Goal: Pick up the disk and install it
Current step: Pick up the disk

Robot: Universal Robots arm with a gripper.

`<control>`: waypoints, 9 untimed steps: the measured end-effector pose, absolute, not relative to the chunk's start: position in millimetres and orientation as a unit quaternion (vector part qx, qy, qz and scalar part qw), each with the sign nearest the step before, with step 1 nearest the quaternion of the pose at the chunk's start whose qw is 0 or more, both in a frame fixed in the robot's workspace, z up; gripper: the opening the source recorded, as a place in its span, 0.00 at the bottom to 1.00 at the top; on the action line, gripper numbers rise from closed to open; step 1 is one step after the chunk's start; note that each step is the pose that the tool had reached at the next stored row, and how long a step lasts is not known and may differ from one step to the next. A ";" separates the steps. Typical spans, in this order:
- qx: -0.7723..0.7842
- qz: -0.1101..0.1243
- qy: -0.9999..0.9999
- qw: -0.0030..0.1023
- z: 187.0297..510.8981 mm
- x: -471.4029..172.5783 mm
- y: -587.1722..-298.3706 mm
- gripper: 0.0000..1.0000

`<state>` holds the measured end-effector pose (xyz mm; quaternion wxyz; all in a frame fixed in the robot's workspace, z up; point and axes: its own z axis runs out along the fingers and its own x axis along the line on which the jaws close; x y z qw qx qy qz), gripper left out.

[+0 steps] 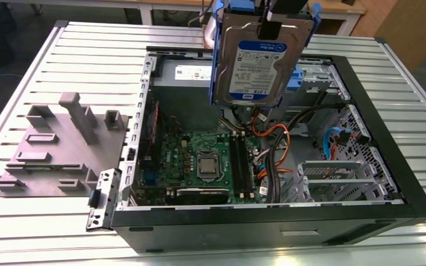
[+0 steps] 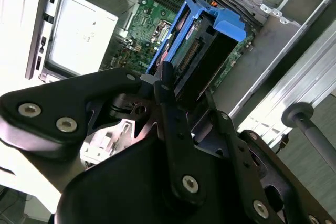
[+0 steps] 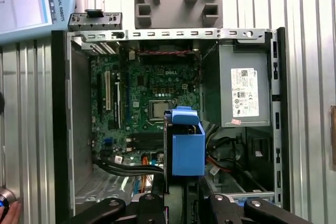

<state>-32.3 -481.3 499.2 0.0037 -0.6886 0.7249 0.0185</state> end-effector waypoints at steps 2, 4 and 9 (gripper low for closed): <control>-0.689 0.018 0.725 0.004 498.8 -31.7 -484.2 0.35; -0.689 0.018 0.725 0.004 498.3 -31.1 -487.1 0.35; -0.689 0.018 0.725 0.004 497.0 -30.1 -495.0 0.35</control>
